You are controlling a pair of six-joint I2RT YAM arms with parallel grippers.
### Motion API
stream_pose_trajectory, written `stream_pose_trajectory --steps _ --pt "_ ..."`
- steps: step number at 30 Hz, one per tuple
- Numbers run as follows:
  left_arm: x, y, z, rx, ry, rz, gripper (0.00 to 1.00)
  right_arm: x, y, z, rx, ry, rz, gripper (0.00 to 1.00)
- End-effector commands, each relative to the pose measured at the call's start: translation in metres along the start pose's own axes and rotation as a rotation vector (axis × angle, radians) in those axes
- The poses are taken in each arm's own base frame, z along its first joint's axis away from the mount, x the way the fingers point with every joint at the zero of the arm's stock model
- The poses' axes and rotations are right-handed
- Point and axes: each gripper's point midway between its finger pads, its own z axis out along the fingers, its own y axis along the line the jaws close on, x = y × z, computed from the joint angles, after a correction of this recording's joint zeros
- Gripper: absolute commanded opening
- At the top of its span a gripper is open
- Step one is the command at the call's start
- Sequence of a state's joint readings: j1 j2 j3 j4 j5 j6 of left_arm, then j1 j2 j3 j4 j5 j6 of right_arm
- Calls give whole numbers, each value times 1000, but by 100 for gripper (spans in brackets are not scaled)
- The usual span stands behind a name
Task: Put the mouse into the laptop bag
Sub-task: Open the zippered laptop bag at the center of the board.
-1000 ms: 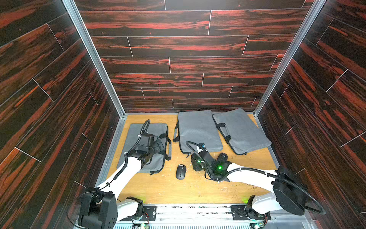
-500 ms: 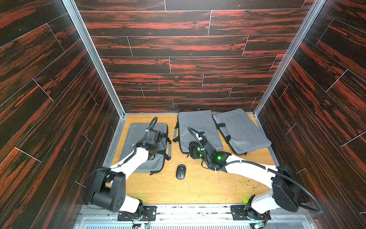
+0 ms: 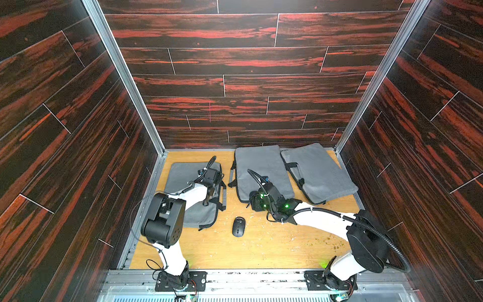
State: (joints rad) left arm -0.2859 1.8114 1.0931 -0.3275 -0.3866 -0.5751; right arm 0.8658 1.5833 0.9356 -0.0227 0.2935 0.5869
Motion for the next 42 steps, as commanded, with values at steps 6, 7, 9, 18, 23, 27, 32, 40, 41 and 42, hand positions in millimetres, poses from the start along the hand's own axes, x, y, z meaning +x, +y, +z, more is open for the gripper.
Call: stream_pose_trajectory --steps 6,7,9,18,23,27,32,40,41,42 --pt "10 2 19 -71 68 24 21 -5 20 6 -77 0 27 36" --pt "9 2 19 -75 68 22 15 -7 22 8 -83 0 26 36" --pt "5 3 17 -89 65 17 0 -8 26 13 -96 2 26 36" --pt "-27 9 -50 9 -35 -32 0 -34 60 49 -188 -8 44 36" --pt "-50 14 -103 111 -135 -111 0 -63 75 77 -257 -17 90 36" --pt "-67 16 -135 174 -200 -152 0 -80 82 106 -288 2 120 36" --pt "-75 15 -156 233 -237 -173 0 -97 92 143 -312 30 155 36" --pt "-73 14 -161 276 -257 -195 0 -103 107 195 -364 88 248 36" --pt "-74 14 -161 280 -267 -200 0 -104 110 200 -370 95 256 36" --pt "-75 14 -162 283 -275 -203 0 -104 113 205 -378 105 265 36"
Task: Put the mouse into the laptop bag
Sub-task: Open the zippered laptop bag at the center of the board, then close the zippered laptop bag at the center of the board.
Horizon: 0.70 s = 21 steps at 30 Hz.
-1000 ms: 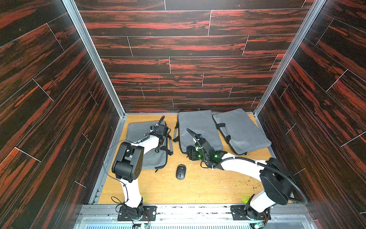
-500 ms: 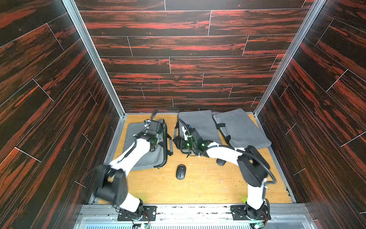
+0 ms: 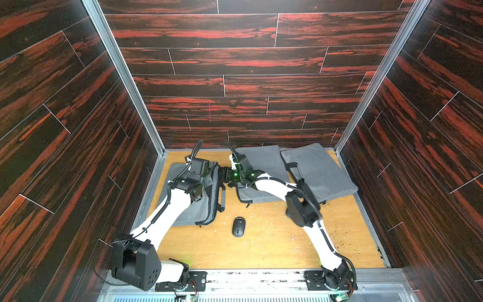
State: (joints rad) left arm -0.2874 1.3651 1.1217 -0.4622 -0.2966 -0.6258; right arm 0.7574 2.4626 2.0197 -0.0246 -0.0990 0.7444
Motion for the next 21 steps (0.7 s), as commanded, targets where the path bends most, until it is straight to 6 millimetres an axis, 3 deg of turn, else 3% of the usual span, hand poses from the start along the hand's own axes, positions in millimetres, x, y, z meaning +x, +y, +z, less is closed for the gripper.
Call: stream_pose_trajectory --steps 1,8,17,21 --pt "-14 -1 -14 32 -70 -39 0 17 -8 26 -12 77 70 36" --pt "-15 -2 -19 53 -85 -46 0 14 3 50 -70 91 105 39" --pt "-12 -2 -21 75 -85 -58 0 20 2 62 -113 99 136 53" --pt "-11 -3 -21 81 -83 -62 0 24 1 65 -130 110 151 54"
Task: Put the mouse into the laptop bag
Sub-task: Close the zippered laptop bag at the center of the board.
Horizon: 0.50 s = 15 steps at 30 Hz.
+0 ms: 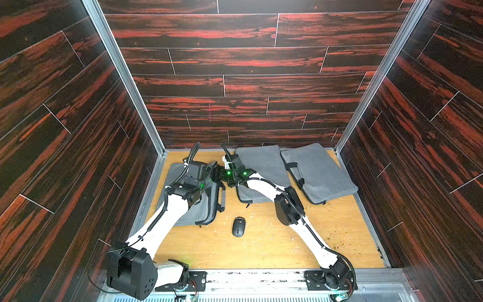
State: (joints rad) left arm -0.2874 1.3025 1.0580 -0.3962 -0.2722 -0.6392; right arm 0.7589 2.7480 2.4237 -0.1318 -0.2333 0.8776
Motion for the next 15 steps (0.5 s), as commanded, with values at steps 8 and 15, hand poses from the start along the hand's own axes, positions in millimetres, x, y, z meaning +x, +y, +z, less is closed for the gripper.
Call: stream_pose_trajectory --steps 8,15 --pt "-7 0 -10 22 -42 -33 0 21 3 16 -49 42 14 62" --pt "-6 1 -8 18 -41 -34 0 32 6 16 -47 56 4 71"
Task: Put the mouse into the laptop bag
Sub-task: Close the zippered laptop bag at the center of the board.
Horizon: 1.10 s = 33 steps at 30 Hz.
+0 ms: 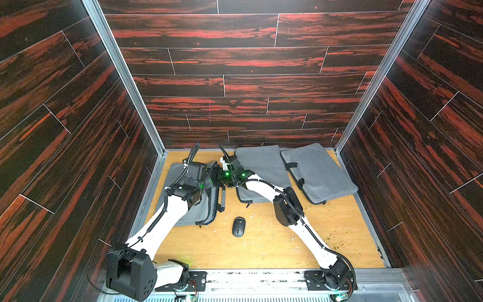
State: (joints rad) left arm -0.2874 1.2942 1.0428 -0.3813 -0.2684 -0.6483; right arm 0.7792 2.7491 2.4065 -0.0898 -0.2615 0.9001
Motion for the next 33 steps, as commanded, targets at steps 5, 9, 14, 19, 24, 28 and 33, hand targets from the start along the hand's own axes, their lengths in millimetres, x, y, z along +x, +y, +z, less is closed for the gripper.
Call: stream_pose_trajectory --steps 5,9,14,19,24,28,33 --pt "-6 2 -7 9 -37 -24 0 24 -11 7 31 19 1 73" --pt "-4 4 -6 2 -36 -22 0 37 -12 2 21 29 15 67" --pt "-4 5 -5 -4 -38 -20 0 51 -2 -15 18 3 -37 61" --pt "-3 7 -7 -6 -40 -20 0 64 3 -34 11 -8 -72 53" --pt "-3 9 -7 -12 -44 -24 0 77 -1 -51 22 -19 -106 53" --pt "-2 9 -7 -8 -42 -30 0 92 8 -64 -31 -7 -125 49" --pt "-1 8 -8 -2 -39 -31 0 119 24 -62 -93 50 -146 30"
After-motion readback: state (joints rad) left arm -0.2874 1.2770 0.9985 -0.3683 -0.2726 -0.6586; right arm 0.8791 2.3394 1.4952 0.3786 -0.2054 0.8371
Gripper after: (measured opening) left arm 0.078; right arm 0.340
